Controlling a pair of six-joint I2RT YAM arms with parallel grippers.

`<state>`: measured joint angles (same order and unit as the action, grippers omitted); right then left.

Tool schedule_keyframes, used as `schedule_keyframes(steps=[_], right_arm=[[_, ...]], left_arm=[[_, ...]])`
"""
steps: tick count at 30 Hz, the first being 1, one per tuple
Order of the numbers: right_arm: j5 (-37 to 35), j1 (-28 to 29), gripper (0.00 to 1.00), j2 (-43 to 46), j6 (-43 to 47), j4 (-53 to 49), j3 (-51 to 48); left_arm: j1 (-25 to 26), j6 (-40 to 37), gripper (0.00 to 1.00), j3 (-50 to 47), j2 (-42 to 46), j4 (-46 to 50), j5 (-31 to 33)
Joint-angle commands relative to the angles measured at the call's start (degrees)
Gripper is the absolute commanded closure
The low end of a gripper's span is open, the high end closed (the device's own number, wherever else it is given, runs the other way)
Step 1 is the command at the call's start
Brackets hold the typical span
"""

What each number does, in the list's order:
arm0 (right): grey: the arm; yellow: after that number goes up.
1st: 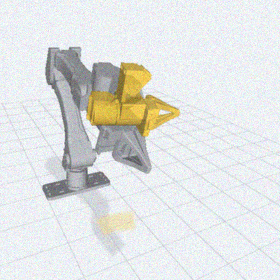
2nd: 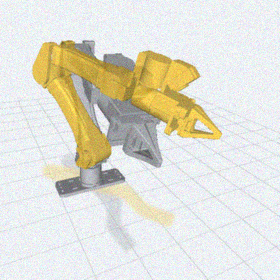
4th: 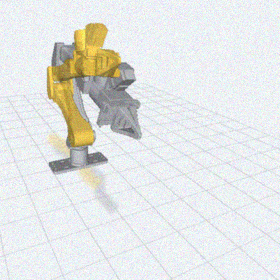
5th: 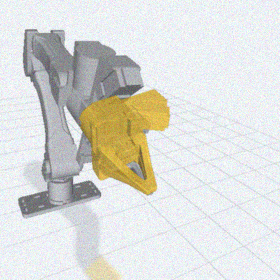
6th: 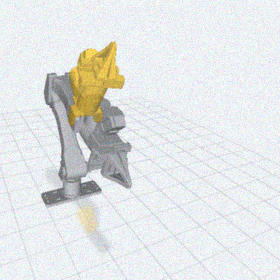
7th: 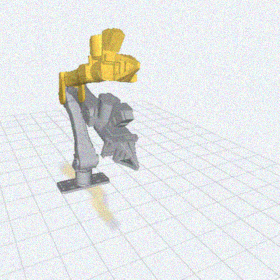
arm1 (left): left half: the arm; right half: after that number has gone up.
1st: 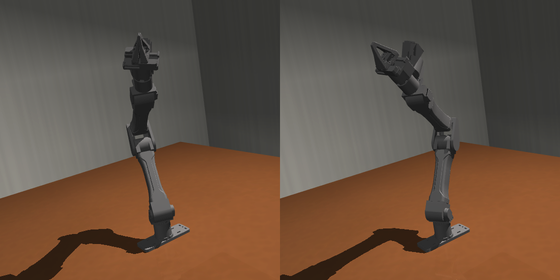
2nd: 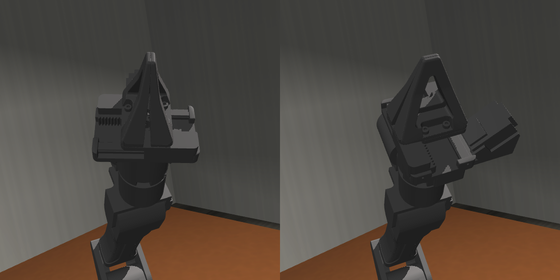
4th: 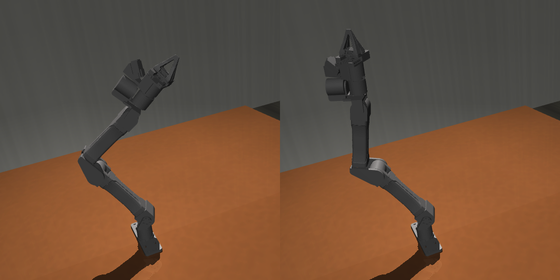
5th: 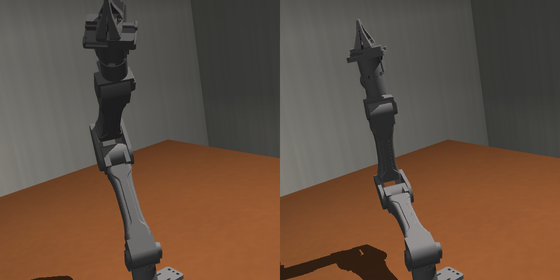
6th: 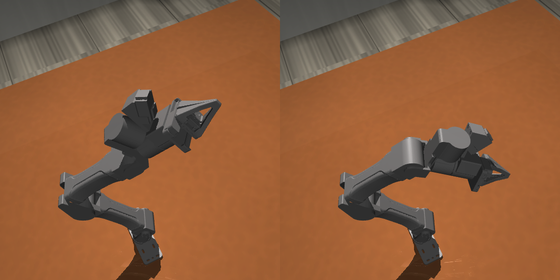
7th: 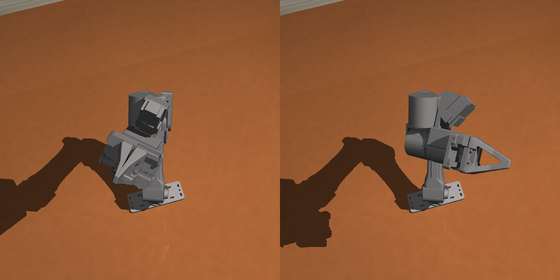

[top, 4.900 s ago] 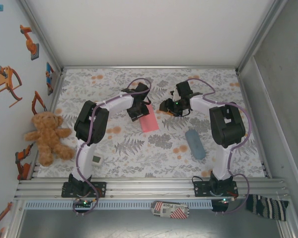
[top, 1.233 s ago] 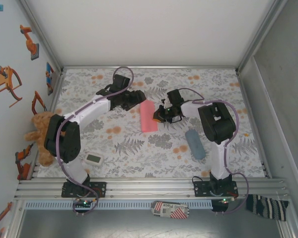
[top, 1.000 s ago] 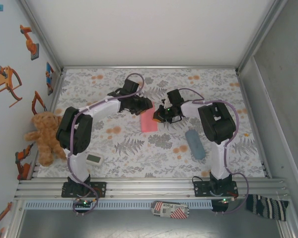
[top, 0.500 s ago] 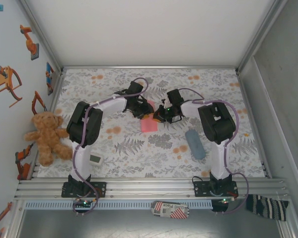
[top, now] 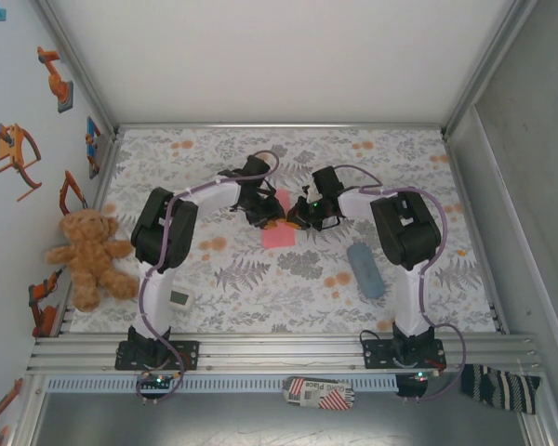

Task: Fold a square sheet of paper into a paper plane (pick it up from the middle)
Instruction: First fold the square sheet of paper in half at the center of the table.

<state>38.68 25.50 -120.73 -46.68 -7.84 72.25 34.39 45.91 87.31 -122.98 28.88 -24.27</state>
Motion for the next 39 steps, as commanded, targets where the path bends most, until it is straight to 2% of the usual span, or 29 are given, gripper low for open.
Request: schedule_keyframes(steps=[1, 11, 18, 23, 29, 33, 39], right_arm=[[-10.28, 0.26, 1.0, -5.68, 0.83, -11.49, -2.48], [-12.02, 0.26, 1.0, -6.83, 1.56, -13.57, -2.46], [-13.03, 0.27, 1.0, -7.57, 2.42, -14.58, -2.86], [-13.19, 0.28, 1.0, -7.37, 2.74, -14.6, -2.96], [-13.19, 0.18, 1.0, -7.99, 2.82, -14.75, -2.9], [-13.27, 0.09, 1.0, -8.35, 2.99, -14.92, -2.77], [-14.23, 0.0, 1.0, -8.91, 3.94, -16.14, -2.31]], left_arm=[[-0.77, -3.59, 0.73, 1.31, -1.38, 4.61, 1.09], [-3.85, -8.86, 0.74, -1.76, -0.62, 5.75, 0.14], [-8.61, -11.34, 0.74, -8.29, 3.63, 3.99, -1.99], [-10.62, -12.03, 0.74, -8.53, 8.17, 4.18, -1.48], [-7.17, -11.02, 0.72, -7.27, 12.45, -0.32, -2.8], [-4.47, -7.34, 0.72, -7.01, 8.71, -7.7, -6.14], [-3.02, -2.87, 0.72, -4.04, 3.35, -10.7, -6.02]])
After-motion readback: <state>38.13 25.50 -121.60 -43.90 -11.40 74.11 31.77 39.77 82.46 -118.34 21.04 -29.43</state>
